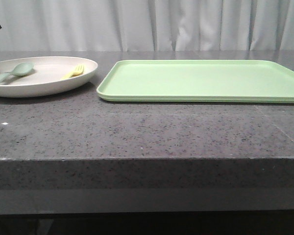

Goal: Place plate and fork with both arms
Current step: 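Grip the plate rim with the left gripper and lift it, then carry the plate over the green tray and lower it down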

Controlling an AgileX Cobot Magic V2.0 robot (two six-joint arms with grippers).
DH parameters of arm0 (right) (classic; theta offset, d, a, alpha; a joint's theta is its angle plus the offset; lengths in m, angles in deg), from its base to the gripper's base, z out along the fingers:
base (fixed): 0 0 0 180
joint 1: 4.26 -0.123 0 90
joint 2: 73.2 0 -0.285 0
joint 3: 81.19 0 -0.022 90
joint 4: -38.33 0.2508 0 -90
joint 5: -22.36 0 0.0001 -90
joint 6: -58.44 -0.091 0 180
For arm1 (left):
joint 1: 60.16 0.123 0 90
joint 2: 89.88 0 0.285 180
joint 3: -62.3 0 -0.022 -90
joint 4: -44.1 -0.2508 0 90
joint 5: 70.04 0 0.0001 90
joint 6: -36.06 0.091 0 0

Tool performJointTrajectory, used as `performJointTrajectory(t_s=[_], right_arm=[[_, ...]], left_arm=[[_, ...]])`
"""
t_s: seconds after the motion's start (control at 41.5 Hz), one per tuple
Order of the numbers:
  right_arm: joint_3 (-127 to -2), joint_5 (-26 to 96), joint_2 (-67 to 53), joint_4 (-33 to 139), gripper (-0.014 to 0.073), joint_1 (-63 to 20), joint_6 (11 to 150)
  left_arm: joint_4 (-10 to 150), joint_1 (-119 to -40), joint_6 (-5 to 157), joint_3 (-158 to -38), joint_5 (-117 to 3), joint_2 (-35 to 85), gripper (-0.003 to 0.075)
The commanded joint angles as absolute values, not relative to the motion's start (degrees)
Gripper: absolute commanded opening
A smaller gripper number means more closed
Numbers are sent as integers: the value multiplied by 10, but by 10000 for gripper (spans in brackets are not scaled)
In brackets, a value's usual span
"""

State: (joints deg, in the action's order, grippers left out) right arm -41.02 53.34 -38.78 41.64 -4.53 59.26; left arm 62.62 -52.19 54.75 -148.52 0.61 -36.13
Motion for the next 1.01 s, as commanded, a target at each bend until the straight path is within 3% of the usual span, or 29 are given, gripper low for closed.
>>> performJointTrajectory(t_s=[0.0,0.723,0.988], right_arm=[[-429,490,-380,410,508,-43,597],[-429,490,-380,410,508,-43,597],[-429,490,-380,410,508,-43,597]], left_arm=[[638,-525,548,-1502,6,-325,-18],[737,-525,529,-1502,28,-258,-18],[843,-530,518,-1502,28,-250,-18]])
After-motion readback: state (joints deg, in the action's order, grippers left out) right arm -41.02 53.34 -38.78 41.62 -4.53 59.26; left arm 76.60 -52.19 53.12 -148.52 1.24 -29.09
